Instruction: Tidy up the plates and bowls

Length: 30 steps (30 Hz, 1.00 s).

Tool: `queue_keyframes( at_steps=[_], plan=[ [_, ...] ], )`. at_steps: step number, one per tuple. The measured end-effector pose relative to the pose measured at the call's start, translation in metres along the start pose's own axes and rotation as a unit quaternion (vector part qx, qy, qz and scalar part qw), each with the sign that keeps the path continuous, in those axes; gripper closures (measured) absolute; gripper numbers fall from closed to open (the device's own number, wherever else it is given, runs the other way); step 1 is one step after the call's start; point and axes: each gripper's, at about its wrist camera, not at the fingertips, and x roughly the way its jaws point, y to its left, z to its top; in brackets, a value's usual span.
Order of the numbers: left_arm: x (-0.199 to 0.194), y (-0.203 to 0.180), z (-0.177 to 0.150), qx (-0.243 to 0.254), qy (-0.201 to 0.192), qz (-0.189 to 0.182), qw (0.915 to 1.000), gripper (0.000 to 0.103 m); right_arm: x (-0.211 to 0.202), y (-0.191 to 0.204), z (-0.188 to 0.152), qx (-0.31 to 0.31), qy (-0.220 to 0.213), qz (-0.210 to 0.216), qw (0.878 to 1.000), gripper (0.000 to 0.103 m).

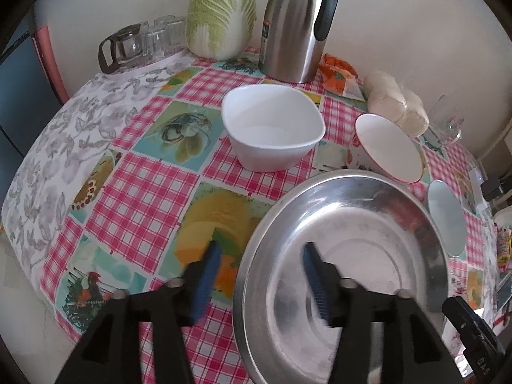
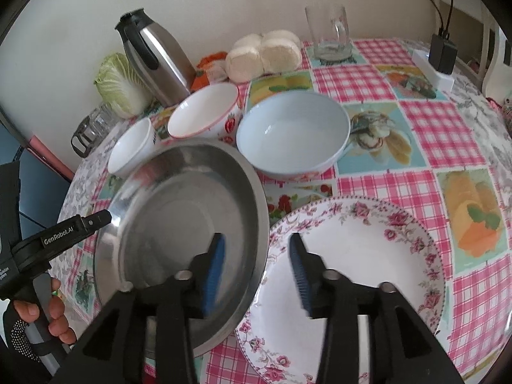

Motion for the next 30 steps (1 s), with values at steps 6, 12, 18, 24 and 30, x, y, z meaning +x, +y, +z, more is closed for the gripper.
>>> queue_keyframes(
  at_steps=[6, 12, 18, 24, 30],
  plan=[
    [-0.005, -0.007, 0.001, 0.018, -0.006, 0.018, 0.9997, 0.019, -0.003, 0.003, 0.0, -0.01, -0.008, -0.002, 1.0, 0.031],
    [-0.005, -0.012, 0.0, 0.034, -0.012, 0.022, 0.9991, 0.0, -0.002, 0.007, -0.002, -0.021, -0.013, 0.005, 1.0, 0.014],
    [-0.009, -0.016, -0.001, 0.049, -0.036, 0.025, 0.9978, 0.0, -0.004, 0.006, -0.001, -0.024, -0.024, 0.001, 0.999, 0.003],
    [-0.015, -0.021, -0.001, 0.066, -0.061, 0.035, 0.9954, 0.0, -0.008, 0.004, 0.0, -0.025, -0.038, -0.011, 0.999, 0.002],
    [-0.035, -0.031, -0.002, 0.081, -0.113, 0.012, 0.9902, 0.0, -0.015, -0.005, 0.003, -0.013, -0.046, -0.013, 0.999, 0.002]
  ],
)
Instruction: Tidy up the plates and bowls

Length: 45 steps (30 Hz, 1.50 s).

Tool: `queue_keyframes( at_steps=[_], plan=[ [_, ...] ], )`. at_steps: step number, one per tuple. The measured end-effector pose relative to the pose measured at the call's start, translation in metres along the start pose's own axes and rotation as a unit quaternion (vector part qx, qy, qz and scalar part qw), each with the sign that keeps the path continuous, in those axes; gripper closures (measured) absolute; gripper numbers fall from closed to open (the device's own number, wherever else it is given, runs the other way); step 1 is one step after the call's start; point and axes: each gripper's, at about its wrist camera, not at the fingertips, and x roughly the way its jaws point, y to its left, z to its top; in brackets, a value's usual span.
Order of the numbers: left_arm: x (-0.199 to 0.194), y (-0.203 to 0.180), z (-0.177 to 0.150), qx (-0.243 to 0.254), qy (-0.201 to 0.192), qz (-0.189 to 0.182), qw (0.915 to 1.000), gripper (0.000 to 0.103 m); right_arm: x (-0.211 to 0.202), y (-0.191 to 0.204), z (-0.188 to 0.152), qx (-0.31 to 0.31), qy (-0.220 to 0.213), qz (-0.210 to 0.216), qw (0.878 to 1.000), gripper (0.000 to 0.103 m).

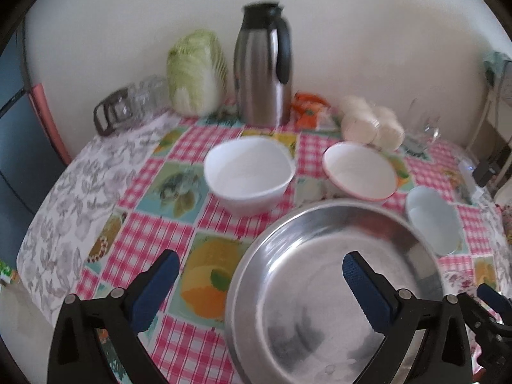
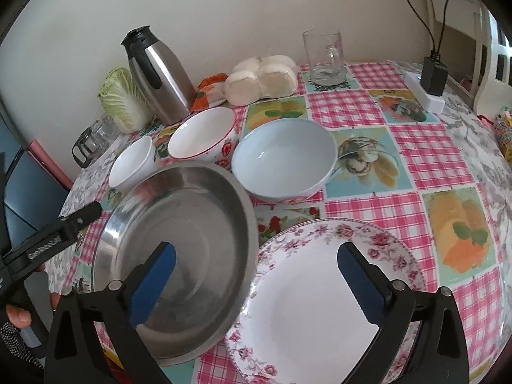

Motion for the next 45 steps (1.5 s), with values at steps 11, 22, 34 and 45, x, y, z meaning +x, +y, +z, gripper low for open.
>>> queue_keyframes(
  at_steps=[11, 22, 34, 45],
  plan=[
    [-0.03, -0.045, 0.002, 0.026, -0.007, -0.077, 0.9966, 0.0, -0.036, -0.036, 0.003, 0.022, -0.031, -0.029, 0.999, 0.002],
    [-0.063, -0.108, -0.023, 0.053, 0.006, -0.13, 0.99, 0.0, -0.072, -0.099, -0.008, 0.07, -0.048, -0.053, 0.995, 0.002],
    [-0.072, -0.164, -0.076, 0.066, 0.074, -0.182, 0.9783, 0.003, -0.075, -0.151, -0.028, 0.156, -0.035, -0.044, 0.986, 0.002],
    [-0.045, -0.166, -0.111, -0.001, 0.169, -0.19, 0.9671, 0.007, -0.042, -0.163, -0.042, 0.183, 0.023, -0.016, 0.983, 0.002]
  ],
)
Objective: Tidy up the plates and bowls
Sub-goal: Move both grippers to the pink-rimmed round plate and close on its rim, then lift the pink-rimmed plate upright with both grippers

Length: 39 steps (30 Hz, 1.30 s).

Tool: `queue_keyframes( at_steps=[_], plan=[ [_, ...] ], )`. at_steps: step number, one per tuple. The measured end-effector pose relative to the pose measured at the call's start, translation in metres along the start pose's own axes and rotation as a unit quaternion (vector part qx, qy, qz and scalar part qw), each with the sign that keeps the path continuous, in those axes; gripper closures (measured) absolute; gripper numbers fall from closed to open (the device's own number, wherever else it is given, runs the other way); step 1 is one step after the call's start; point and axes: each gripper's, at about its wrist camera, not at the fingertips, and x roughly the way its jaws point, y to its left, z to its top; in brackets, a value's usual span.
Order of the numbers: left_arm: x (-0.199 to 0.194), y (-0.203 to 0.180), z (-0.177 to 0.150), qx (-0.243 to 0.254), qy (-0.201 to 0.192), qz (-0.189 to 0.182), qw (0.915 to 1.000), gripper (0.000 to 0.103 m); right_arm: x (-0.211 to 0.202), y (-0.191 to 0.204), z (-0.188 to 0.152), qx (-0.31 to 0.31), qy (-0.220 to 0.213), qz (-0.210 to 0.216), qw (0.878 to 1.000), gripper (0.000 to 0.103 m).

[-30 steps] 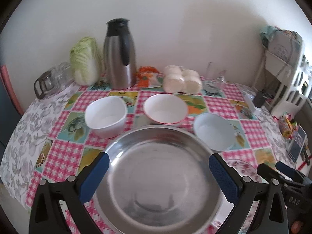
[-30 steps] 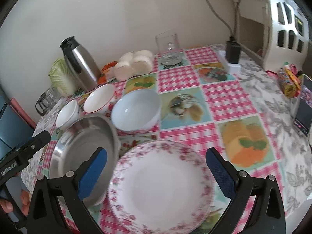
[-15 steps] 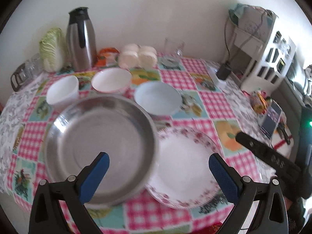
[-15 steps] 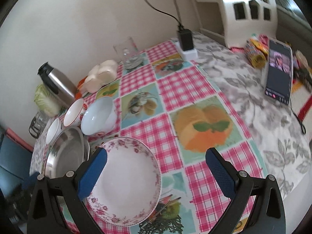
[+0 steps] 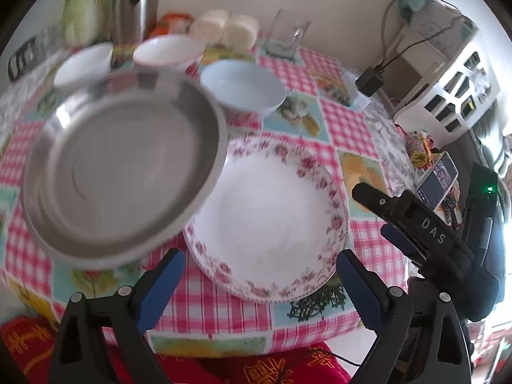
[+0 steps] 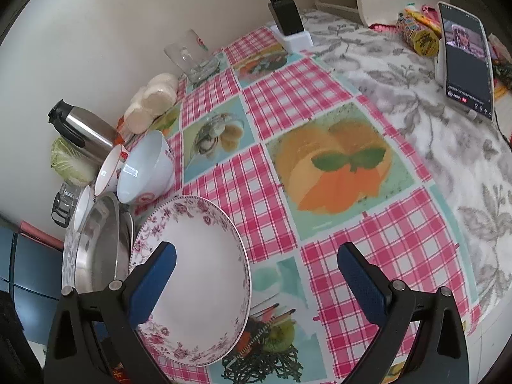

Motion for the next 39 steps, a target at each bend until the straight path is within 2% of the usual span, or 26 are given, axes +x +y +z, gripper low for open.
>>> queue_keyframes(
  at_steps=[5, 8, 10, 13, 18, 21, 25, 28, 33, 39],
  plan=[
    [0.013, 0.017, -0.006, -0.053, 0.028, -0.001, 0.9982, 0.008, 0.009, 0.002, -0.003, -0.002, 0.014, 0.003, 1.0, 0.004],
    [0.019, 0.03, -0.006, -0.083, 0.038, 0.007, 0.9958, 0.012, 0.015, 0.002, -0.004, -0.001, 0.023, 0.007, 1.0, 0.018],
    [0.022, 0.037, -0.006, -0.1, 0.04, 0.012, 0.9941, 0.013, 0.021, 0.001, -0.004, 0.004, 0.031, 0.009, 0.999, 0.032],
    [0.024, 0.047, -0.006, -0.125, 0.041, 0.007, 0.9913, 0.019, 0.029, -0.001, -0.006, 0.012, 0.044, 0.02, 0.999, 0.045],
    [0.031, 0.056, -0.006, -0.15, 0.039, 0.001, 0.9878, 0.024, 0.034, -0.002, -0.007, 0.021, 0.049, 0.033, 0.998, 0.057],
    [0.038, 0.06, -0.008, -0.163, 0.043, -0.003, 0.9856, 0.037, 0.037, -0.003, -0.007, 0.024, 0.051, 0.035, 0.998, 0.07],
    [0.042, 0.058, -0.006, -0.162, 0.036, 0.004, 0.9862, 0.042, 0.038, -0.008, -0.007, 0.032, 0.05, 0.034, 0.998, 0.08],
    [0.044, 0.059, -0.004, -0.166, 0.03, 0.005, 0.9857, 0.046, 0.037, -0.01, -0.008, 0.039, 0.052, 0.04, 0.997, 0.084],
    [0.045, 0.067, -0.002, -0.182, 0.015, 0.013, 0.983, 0.058, 0.038, -0.005, -0.008, 0.029, 0.056, 0.032, 0.997, 0.088],
    [0.044, 0.066, -0.003, -0.182, 0.007, 0.02, 0.9831, 0.059, 0.036, -0.008, -0.01, 0.027, 0.057, 0.026, 0.998, 0.088]
  ],
)
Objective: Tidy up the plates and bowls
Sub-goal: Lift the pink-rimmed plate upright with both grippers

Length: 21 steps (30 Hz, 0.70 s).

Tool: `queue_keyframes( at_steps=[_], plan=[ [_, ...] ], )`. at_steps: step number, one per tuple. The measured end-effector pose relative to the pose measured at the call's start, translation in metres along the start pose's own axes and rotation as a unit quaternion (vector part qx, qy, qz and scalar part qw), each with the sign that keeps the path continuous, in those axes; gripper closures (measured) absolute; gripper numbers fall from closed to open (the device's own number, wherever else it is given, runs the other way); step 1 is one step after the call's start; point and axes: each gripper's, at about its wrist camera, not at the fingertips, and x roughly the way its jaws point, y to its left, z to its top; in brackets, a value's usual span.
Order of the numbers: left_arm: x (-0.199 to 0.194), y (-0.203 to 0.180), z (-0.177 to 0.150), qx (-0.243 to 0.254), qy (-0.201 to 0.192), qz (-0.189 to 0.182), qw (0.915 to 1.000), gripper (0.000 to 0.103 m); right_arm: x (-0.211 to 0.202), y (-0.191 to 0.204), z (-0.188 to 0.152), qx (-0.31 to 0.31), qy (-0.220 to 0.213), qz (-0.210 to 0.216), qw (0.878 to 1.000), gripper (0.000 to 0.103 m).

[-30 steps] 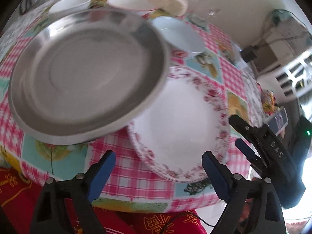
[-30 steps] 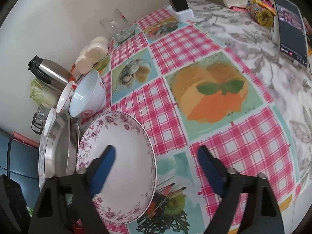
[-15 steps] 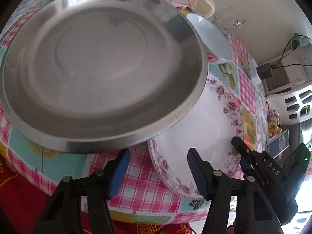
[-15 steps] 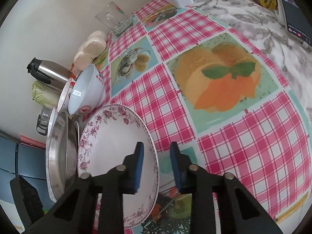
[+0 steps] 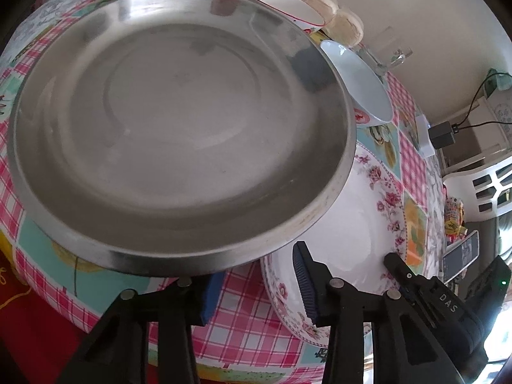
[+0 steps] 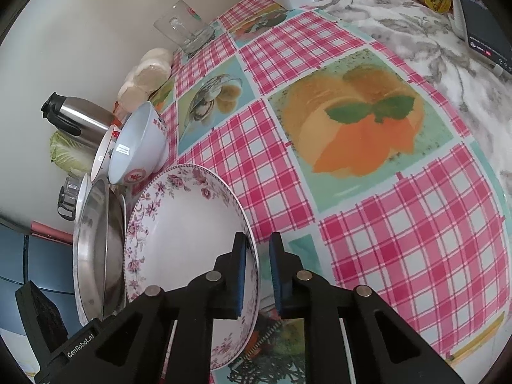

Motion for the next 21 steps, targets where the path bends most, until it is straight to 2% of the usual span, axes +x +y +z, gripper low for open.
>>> queue_keyframes(
  at_steps=[3, 11, 21],
  plan=[
    [0.003, -0.005, 0.0, 0.004, -0.002, 0.002, 1.0, 0.065, -0.005, -0.005, -0.001, 0.003, -0.004, -0.01, 1.0, 0.088],
    [0.008, -0.014, -0.005, 0.013, 0.006, -0.016, 0.9998, 0.067, -0.016, -0.025, -0.002, 0.03, -0.013, -0.014, 0.999, 0.088],
    [0.018, -0.028, -0.002, 0.014, 0.009, -0.056, 0.9983, 0.068, -0.026, -0.045, -0.001, 0.057, -0.028, -0.006, 0.998, 0.089]
  ],
)
